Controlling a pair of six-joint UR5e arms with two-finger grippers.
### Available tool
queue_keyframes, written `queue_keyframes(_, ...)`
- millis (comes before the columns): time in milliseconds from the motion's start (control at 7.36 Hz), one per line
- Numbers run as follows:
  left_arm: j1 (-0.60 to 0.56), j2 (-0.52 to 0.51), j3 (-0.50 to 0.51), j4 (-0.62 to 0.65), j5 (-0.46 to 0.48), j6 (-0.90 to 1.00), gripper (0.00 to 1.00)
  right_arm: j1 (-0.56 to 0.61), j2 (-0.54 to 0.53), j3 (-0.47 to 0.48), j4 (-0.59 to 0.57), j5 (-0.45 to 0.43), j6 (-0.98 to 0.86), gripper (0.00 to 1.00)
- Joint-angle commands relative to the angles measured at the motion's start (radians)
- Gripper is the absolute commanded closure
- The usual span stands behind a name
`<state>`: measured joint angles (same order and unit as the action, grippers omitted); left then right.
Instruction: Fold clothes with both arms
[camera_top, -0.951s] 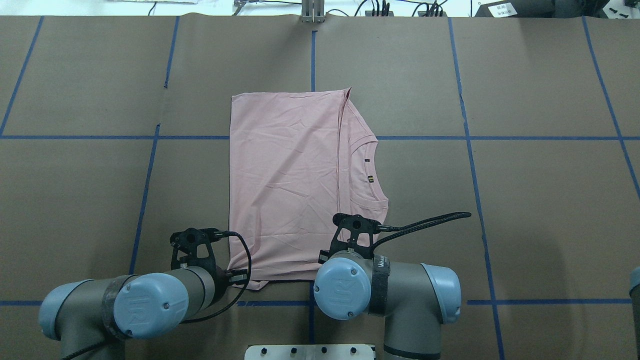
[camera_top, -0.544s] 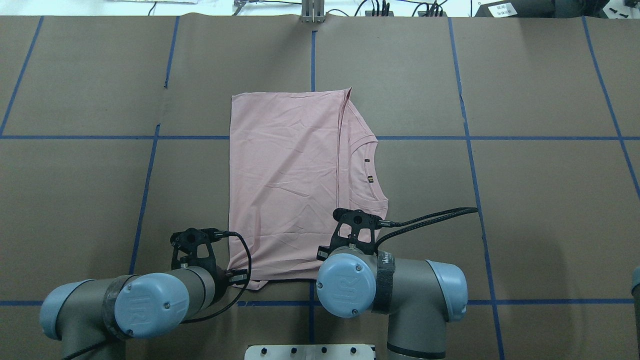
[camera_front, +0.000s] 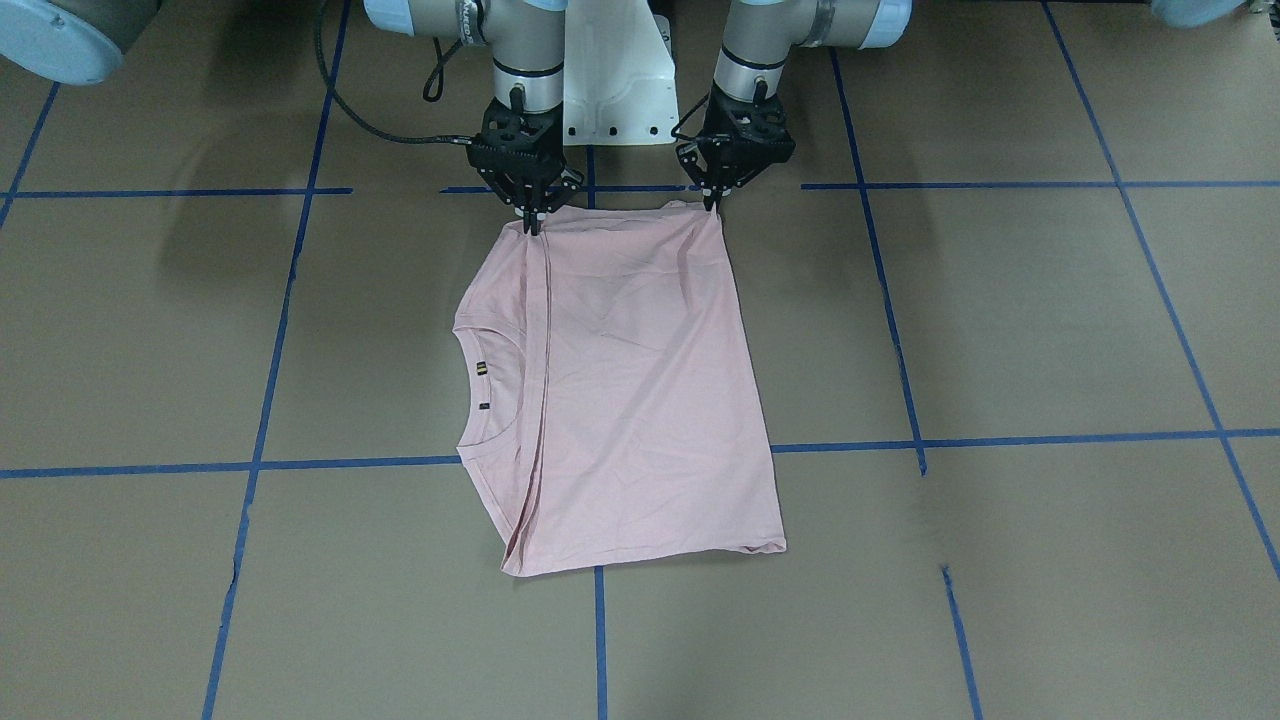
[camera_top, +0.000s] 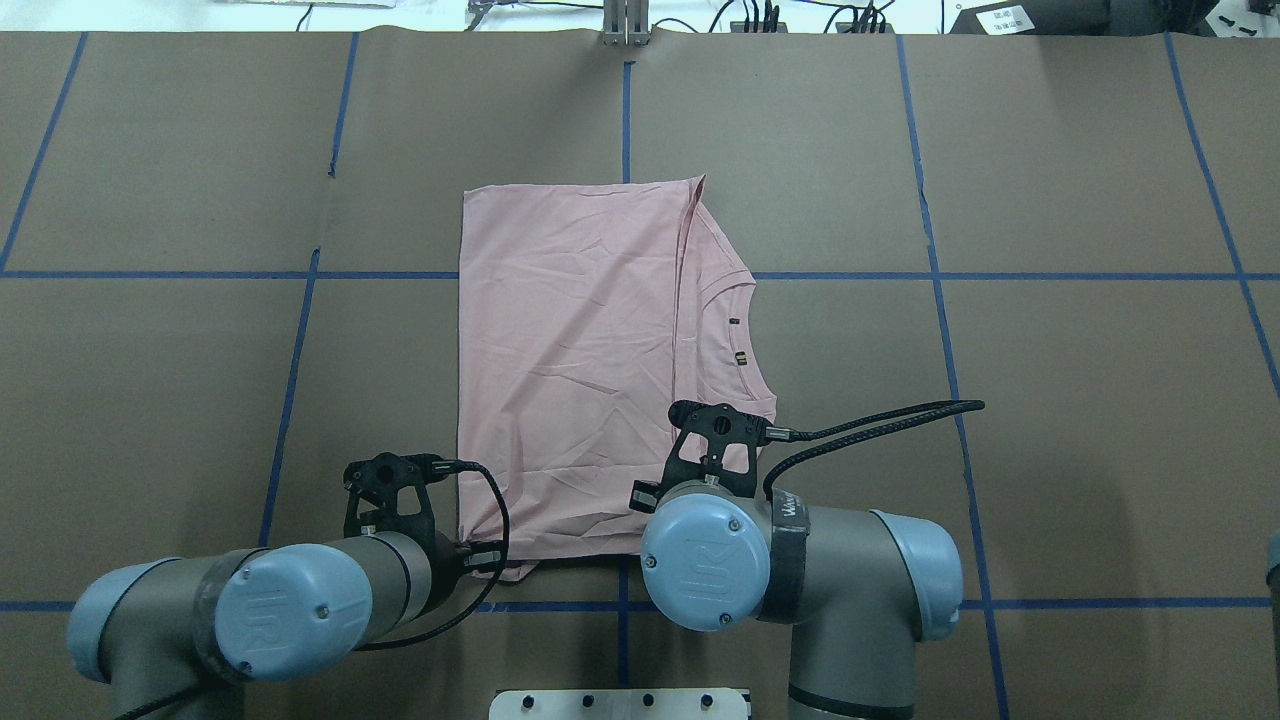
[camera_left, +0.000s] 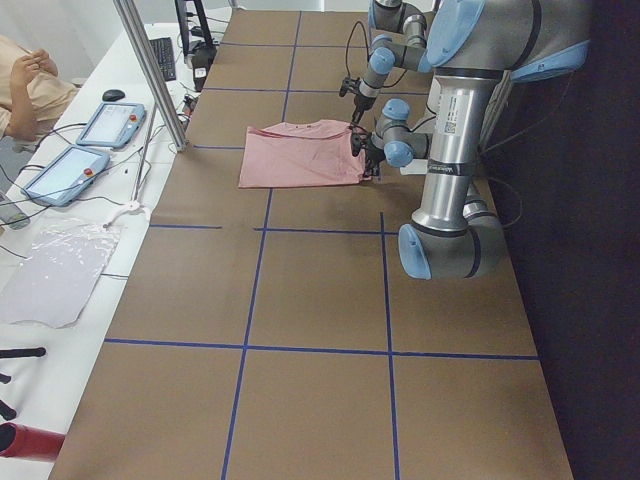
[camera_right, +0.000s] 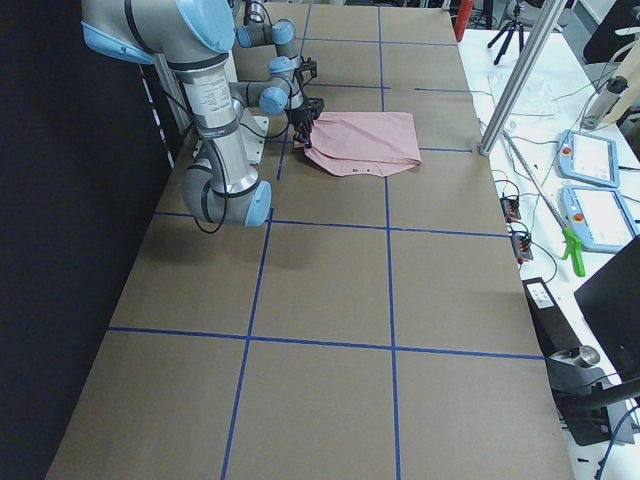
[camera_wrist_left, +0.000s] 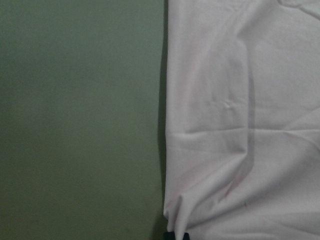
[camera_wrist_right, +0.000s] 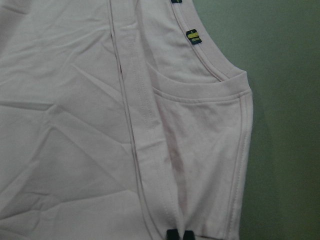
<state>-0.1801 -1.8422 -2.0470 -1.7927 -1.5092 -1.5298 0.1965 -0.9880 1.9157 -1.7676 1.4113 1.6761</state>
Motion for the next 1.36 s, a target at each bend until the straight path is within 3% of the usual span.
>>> queue_keyframes(0,-0.035,0.006,-0.192,0.111,-0.098,0.051,1.0,-0.002,0.0,0.182,-0.173,0.005,0.001,1.0)
queue_keyframes(272,-0.035,-0.028,-0.431,0.351,-0.169,0.051,1.0,-0.037,0.006,0.374,-0.368,0.032,0.01,1.0)
queue_keyframes(408,-0.041,-0.044,-0.471,0.384,-0.172,0.053,1.0,-0.042,0.012,0.413,-0.41,0.035,0.01,1.0)
queue_keyframes(680,-0.053,-0.049,-0.432,0.383,-0.169,0.059,1.0,-0.043,0.015,0.381,-0.405,0.032,0.008,1.0)
queue_keyframes(816,-0.085,-0.081,-0.351,0.378,-0.161,0.098,1.0,-0.043,0.02,0.343,-0.398,0.028,-0.004,1.0)
queue_keyframes(951,-0.141,-0.144,-0.26,0.377,-0.163,0.153,1.0,-0.011,0.02,0.294,-0.339,0.026,-0.013,1.0)
queue_keyframes(1223,-0.235,-0.18,-0.114,0.304,-0.166,0.239,1.0,0.088,0.023,0.11,-0.151,0.032,-0.08,1.0)
